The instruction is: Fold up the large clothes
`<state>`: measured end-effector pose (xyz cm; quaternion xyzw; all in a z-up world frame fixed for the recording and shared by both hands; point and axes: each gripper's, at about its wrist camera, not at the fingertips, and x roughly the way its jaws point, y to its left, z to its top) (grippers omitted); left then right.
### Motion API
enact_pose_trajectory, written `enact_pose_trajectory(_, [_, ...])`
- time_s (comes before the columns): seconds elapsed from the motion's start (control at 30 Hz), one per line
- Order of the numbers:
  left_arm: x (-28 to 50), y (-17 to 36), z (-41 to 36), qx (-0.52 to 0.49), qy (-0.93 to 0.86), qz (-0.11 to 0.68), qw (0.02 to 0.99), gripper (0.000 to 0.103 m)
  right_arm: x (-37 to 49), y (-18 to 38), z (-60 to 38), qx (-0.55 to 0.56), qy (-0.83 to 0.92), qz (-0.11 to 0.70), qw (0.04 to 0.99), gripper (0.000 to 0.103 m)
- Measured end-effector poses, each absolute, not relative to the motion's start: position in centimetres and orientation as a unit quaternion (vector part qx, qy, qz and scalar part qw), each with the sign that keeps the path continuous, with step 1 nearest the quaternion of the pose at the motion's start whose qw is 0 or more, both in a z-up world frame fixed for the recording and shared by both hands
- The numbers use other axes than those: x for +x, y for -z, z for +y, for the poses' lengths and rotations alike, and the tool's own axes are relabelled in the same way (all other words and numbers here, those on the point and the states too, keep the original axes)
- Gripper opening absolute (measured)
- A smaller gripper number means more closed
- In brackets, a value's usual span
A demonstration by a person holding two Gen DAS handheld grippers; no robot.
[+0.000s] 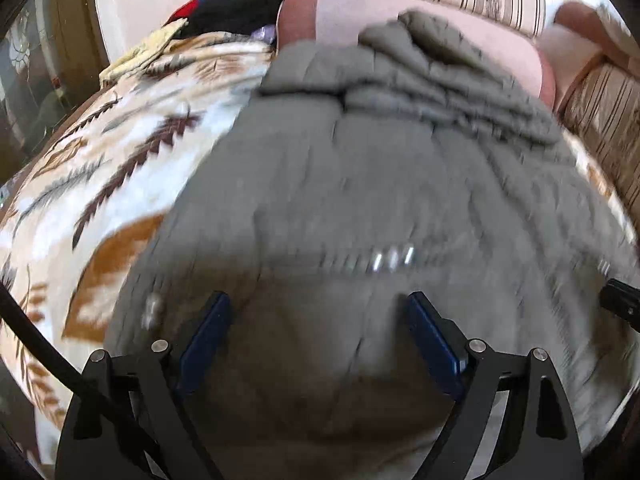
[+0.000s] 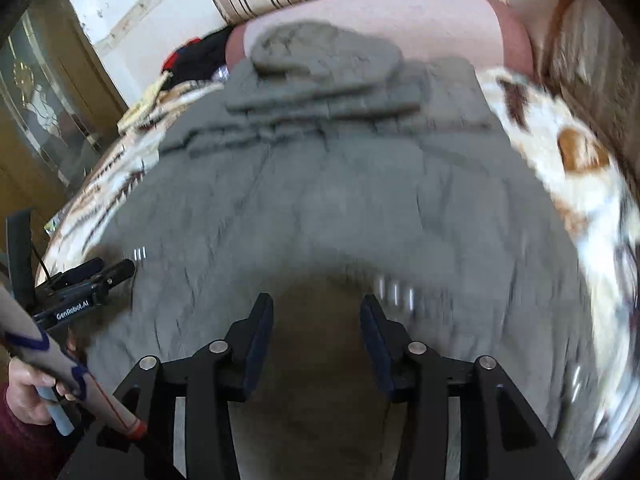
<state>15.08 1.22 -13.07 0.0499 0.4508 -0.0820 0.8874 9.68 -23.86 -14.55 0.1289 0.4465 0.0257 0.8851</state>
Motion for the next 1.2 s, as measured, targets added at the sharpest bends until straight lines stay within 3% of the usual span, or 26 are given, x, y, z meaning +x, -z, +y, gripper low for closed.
enact_pose_trajectory(0.1, [14.0,12.8,1.4,0.073,0.09,0.439,0.891,0.089,7.7,16.6,-23.5,0.128,-0.018,0.454,0.882,0.055])
enact_pose_trajectory(0.4, [10.8,10.2,11.6,-0.043,0.047,0.385,0.921,0.089,0.1,13.3,-29.8,0.174,0.034,0.365,0.914,0.057])
enact_pose_trajectory(0.47, [10.6,10.6,14.0,-0.071,0.03,0.387,0.919,0.089,-2.5,13.1,-32.9,0.196,0.084,0.34,0.916,0.064])
enact_pose_trajectory(0.67, [11.0,13.2,18.0,-0.165,0.021,0.43,0.888,0.085,-4.7,14.4,-39.7,0.316,0.136,0.319,0.883,0.065])
enact_pose_trajectory(1.2, [10.5,14.6,13.3,-0.125,0.076,0.451,0.88,0.083,-5.8,17.2,-40.7,0.406,0.074,0.327,0.85,0.068])
